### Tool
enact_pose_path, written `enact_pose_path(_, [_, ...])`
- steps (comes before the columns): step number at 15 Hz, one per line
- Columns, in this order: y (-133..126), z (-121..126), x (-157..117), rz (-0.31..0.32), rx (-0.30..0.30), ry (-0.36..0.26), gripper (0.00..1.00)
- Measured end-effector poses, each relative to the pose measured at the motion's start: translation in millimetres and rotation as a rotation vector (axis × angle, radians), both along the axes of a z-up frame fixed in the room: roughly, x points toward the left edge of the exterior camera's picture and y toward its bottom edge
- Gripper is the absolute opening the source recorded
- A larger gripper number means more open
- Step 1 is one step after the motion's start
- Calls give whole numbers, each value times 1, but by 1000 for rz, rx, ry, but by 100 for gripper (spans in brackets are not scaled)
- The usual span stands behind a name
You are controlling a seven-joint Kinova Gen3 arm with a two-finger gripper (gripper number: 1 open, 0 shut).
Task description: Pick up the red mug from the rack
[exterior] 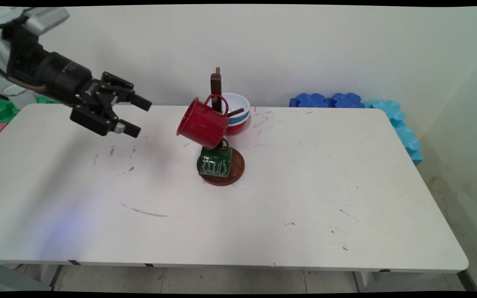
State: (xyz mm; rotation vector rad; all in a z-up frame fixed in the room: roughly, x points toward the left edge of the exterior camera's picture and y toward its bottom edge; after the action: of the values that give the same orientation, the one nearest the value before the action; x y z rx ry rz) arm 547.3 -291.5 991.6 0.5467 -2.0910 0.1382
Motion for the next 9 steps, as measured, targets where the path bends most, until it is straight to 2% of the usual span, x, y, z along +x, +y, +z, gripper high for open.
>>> enact_pose_path(9, [-12,-11,-40,58,88,46,100])
